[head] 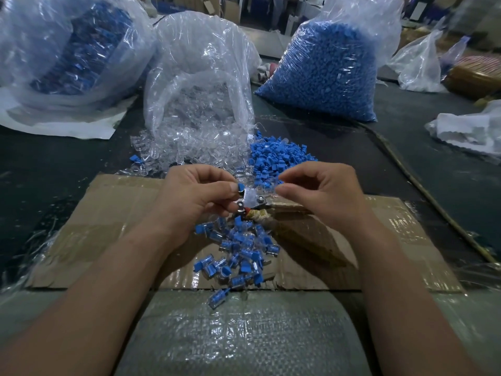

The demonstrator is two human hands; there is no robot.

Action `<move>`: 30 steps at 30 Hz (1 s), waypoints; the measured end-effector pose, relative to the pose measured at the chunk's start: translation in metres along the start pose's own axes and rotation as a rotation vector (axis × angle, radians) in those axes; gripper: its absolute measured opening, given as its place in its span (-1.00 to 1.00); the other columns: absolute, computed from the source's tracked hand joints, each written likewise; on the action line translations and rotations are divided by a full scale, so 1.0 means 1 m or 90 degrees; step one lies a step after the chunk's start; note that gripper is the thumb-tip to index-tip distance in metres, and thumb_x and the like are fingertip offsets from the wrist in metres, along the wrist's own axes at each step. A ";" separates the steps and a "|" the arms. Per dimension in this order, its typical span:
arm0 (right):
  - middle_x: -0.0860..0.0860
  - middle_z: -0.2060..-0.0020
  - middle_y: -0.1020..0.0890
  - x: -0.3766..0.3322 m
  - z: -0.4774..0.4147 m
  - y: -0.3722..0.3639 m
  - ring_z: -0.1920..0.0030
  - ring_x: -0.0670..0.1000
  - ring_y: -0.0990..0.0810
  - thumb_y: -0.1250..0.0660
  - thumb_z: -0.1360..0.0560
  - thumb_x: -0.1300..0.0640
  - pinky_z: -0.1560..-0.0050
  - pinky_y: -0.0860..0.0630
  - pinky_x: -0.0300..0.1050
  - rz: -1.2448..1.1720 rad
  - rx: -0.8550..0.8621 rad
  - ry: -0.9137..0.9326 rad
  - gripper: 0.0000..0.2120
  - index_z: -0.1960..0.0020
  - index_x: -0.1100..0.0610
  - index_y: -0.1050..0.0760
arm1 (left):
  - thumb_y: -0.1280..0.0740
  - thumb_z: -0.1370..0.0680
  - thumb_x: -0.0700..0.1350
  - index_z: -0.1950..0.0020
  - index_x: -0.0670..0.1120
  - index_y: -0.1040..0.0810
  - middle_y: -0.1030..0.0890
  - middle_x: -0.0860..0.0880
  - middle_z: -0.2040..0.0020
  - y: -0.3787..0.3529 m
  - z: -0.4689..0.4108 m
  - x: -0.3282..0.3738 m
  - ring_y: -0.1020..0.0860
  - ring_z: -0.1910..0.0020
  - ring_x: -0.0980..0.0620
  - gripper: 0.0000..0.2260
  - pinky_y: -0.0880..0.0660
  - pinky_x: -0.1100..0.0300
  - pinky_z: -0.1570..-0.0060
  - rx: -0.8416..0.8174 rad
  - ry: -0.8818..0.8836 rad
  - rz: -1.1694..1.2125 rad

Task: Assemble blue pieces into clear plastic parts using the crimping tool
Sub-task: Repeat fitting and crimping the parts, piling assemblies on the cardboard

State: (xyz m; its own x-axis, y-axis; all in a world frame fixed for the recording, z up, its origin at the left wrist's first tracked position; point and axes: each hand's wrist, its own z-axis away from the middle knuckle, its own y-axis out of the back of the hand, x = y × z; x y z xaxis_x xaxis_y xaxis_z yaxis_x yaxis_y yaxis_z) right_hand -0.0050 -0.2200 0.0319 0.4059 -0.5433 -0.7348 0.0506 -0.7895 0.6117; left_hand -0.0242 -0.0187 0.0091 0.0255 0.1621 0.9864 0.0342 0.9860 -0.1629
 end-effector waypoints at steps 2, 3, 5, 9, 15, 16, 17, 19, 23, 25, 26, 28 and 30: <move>-0.21 0.36 -0.61 0.004 -0.001 0.012 0.29 -0.27 -0.57 -0.51 -0.29 0.07 0.23 -0.46 -0.45 0.052 -0.057 -0.048 -0.84 0.25 -0.13 -0.56 | -0.40 -0.22 -0.21 0.30 -0.16 -0.58 -0.62 -0.11 0.42 0.000 0.000 0.000 -0.57 0.48 0.05 -0.91 -0.51 0.30 0.49 0.015 -0.001 0.007; -0.20 0.34 -0.61 0.005 -0.001 0.016 0.28 -0.28 -0.56 -0.51 -0.28 0.04 0.26 -0.45 -0.45 0.077 -0.097 -0.072 -0.84 0.23 -0.12 -0.56 | -0.40 -0.24 -0.22 0.29 -0.17 -0.58 -0.62 -0.11 0.42 0.000 -0.001 0.000 -0.57 0.48 0.05 -0.91 -0.51 0.31 0.49 0.022 0.000 0.009; -0.22 0.25 -0.57 0.005 -0.001 0.019 0.23 -0.27 -0.53 -0.51 -0.23 -0.05 0.29 -0.40 -0.42 0.123 -0.185 -0.123 -0.75 0.14 -0.16 -0.52 | -0.39 -0.28 -0.26 0.27 -0.19 -0.56 -0.62 -0.10 0.43 0.001 -0.002 0.000 -0.57 0.49 0.07 -0.94 -0.51 0.31 0.49 0.034 0.002 0.013; -0.30 0.07 -0.37 0.008 -0.001 0.013 0.04 -0.20 -0.39 -0.53 -0.13 -0.17 0.11 -0.34 -0.27 0.270 -0.335 -0.179 -0.34 -0.17 -0.12 -0.39 | -0.39 -0.30 -0.28 0.25 -0.20 -0.55 -0.62 -0.09 0.43 0.000 -0.004 -0.001 -0.58 0.49 0.07 -0.93 -0.49 0.33 0.50 0.043 0.001 0.019; -0.24 0.11 -0.35 0.006 -0.002 0.006 0.08 -0.17 -0.36 -0.52 -0.19 -0.18 0.15 -0.34 -0.19 0.346 -0.310 -0.136 -0.38 -0.18 -0.09 -0.41 | -0.36 -0.30 -0.27 0.22 -0.20 -0.54 -0.63 -0.10 0.39 0.002 -0.005 -0.003 -0.60 0.44 0.06 -0.91 -0.51 0.33 0.47 0.033 0.001 0.023; -0.22 0.12 -0.37 0.004 -0.002 0.006 0.10 -0.16 -0.37 -0.50 -0.22 -0.14 0.16 -0.35 -0.18 0.362 -0.304 -0.125 -0.45 -0.17 -0.07 -0.44 | -0.35 -0.33 -0.29 0.22 -0.20 -0.54 -0.64 -0.09 0.39 0.002 -0.005 -0.004 -0.61 0.43 0.05 -0.93 -0.51 0.33 0.47 0.031 0.002 0.022; -0.20 0.14 -0.39 0.003 -0.002 0.005 0.12 -0.15 -0.38 -0.47 -0.25 -0.10 0.18 -0.36 -0.18 0.374 -0.298 -0.117 -0.51 -0.15 -0.06 -0.47 | -0.34 -0.36 -0.32 0.21 -0.20 -0.53 -0.64 -0.09 0.38 0.003 -0.005 -0.004 -0.61 0.43 0.06 -0.94 -0.51 0.34 0.46 0.031 0.001 0.019; -0.16 0.20 -0.45 0.000 -0.002 0.004 0.19 -0.14 -0.40 -0.43 -0.29 -0.05 0.22 -0.40 -0.20 0.388 -0.288 -0.103 -0.64 -0.07 -0.02 -0.53 | -0.31 -0.40 -0.35 0.20 -0.20 -0.52 -0.64 -0.07 0.39 0.003 -0.005 -0.004 -0.61 0.43 0.07 -0.93 -0.50 0.34 0.47 0.034 -0.002 0.016; -0.09 0.30 -0.50 -0.001 -0.004 0.000 0.23 -0.06 -0.45 -0.35 -0.36 0.11 0.29 -0.38 -0.16 0.425 -0.266 -0.082 -0.88 0.10 0.01 -0.54 | -0.30 -0.41 -0.35 0.19 -0.20 -0.51 -0.63 -0.06 0.40 0.003 -0.005 -0.003 -0.61 0.43 0.08 -0.93 -0.51 0.34 0.47 0.035 -0.006 0.022; -0.07 0.27 -0.51 0.000 -0.004 -0.002 0.20 -0.04 -0.46 -0.33 -0.37 0.16 0.23 -0.41 -0.15 0.435 -0.256 -0.079 -0.88 0.10 0.02 -0.53 | -0.29 -0.41 -0.35 0.19 -0.21 -0.51 -0.63 -0.06 0.41 0.002 -0.004 -0.003 -0.61 0.43 0.08 -0.93 -0.52 0.34 0.46 0.036 -0.009 0.028; -0.06 0.25 -0.52 0.002 -0.005 -0.002 0.20 -0.05 -0.46 -0.33 -0.38 0.17 0.22 -0.42 -0.14 0.432 -0.251 -0.081 -0.88 0.09 0.03 -0.53 | -0.29 -0.41 -0.36 0.19 -0.21 -0.50 -0.63 -0.06 0.41 0.002 -0.004 -0.002 -0.61 0.43 0.08 -0.93 -0.52 0.34 0.46 0.037 -0.011 0.032; -0.06 0.22 -0.50 0.005 -0.005 -0.003 0.18 -0.07 -0.44 -0.34 -0.39 0.17 0.22 -0.42 -0.15 0.423 -0.239 -0.078 -0.89 0.10 0.03 -0.51 | -0.29 -0.42 -0.36 0.19 -0.21 -0.50 -0.63 -0.05 0.41 0.002 -0.004 -0.002 -0.61 0.43 0.09 -0.93 -0.52 0.34 0.45 0.039 -0.018 0.034; -0.07 0.20 -0.46 0.009 -0.005 -0.002 0.17 -0.07 -0.42 -0.34 -0.38 0.17 0.22 -0.37 -0.18 0.412 -0.220 -0.068 -0.88 0.11 0.02 -0.47 | -0.28 -0.42 -0.35 0.19 -0.20 -0.50 -0.64 -0.06 0.40 0.002 -0.004 -0.002 -0.61 0.42 0.09 -0.93 -0.52 0.34 0.45 0.043 -0.030 0.039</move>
State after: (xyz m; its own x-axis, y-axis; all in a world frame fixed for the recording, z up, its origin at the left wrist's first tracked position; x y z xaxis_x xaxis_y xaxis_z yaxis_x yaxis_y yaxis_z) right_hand 0.0031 -0.2217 0.0255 0.3625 -0.9080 -0.2100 0.1231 -0.1767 0.9765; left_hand -0.0203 -0.0169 0.0070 -0.0215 0.2217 0.9749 -0.0335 0.9744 -0.2224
